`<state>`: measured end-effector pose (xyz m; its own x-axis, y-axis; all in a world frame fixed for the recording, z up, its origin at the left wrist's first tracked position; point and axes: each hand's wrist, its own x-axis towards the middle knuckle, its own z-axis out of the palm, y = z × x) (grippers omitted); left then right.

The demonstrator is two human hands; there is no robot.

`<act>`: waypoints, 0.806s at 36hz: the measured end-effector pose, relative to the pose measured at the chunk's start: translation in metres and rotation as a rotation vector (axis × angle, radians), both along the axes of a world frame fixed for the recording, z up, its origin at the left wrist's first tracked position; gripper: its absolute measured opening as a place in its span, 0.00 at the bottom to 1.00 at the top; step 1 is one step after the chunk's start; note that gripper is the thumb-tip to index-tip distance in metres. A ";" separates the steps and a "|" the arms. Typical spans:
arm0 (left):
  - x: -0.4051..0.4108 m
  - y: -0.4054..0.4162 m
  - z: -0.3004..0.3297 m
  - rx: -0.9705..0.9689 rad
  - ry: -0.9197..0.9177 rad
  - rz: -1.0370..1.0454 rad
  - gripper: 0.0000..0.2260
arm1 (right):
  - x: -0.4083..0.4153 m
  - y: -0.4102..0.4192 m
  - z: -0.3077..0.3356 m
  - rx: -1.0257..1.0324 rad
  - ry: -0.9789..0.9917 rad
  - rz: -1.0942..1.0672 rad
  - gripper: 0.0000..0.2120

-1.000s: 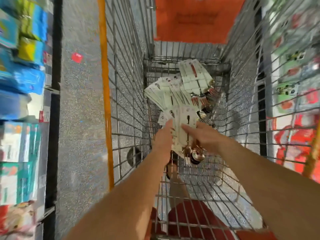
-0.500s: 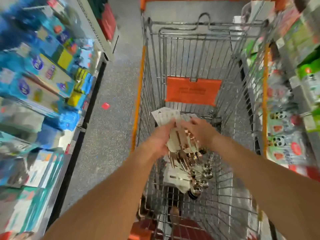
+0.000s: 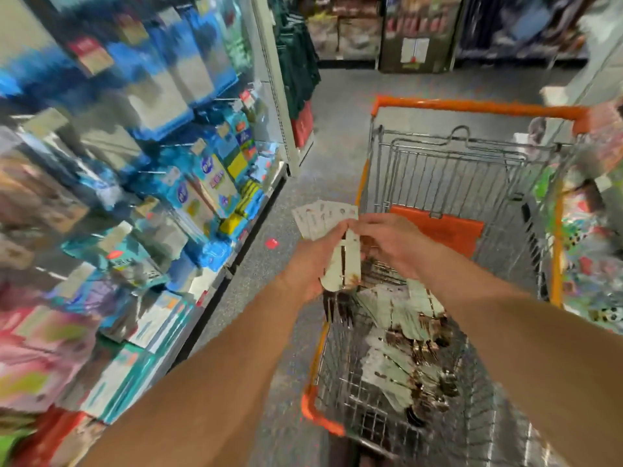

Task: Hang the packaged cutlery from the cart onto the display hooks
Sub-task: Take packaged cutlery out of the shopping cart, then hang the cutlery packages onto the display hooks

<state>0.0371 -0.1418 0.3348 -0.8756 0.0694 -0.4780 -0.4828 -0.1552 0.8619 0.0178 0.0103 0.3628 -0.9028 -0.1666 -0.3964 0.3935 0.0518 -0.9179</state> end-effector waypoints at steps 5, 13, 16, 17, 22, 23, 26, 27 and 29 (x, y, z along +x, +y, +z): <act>0.062 -0.045 0.035 -0.014 0.074 0.142 0.15 | 0.042 -0.050 0.028 -0.022 0.058 0.059 0.12; 0.174 -0.128 0.074 -0.057 0.144 0.388 0.20 | 0.126 -0.136 0.060 -0.067 0.069 0.143 0.14; 0.216 -0.156 0.086 -0.103 0.165 0.470 0.20 | 0.161 -0.168 0.073 -0.112 0.064 0.259 0.03; 0.230 -0.166 0.090 -0.114 0.170 0.495 0.21 | 0.171 -0.178 0.076 -0.128 0.072 0.290 0.03; 0.290 -0.201 0.108 -0.161 0.203 0.540 0.10 | 0.213 -0.225 0.092 -0.087 0.143 0.417 0.13; 0.302 -0.208 0.114 -0.171 0.207 0.553 0.10 | 0.221 -0.234 0.096 -0.084 0.149 0.443 0.17; 0.331 -0.231 0.127 -0.209 0.216 0.629 0.14 | 0.243 -0.263 0.108 -0.090 0.171 0.559 0.15; 0.340 -0.238 0.131 -0.219 0.215 0.662 0.16 | 0.250 -0.273 0.112 -0.088 0.181 0.599 0.13; 0.355 -0.253 0.134 -0.234 0.217 0.724 0.18 | 0.263 -0.291 0.119 -0.094 0.193 0.659 0.11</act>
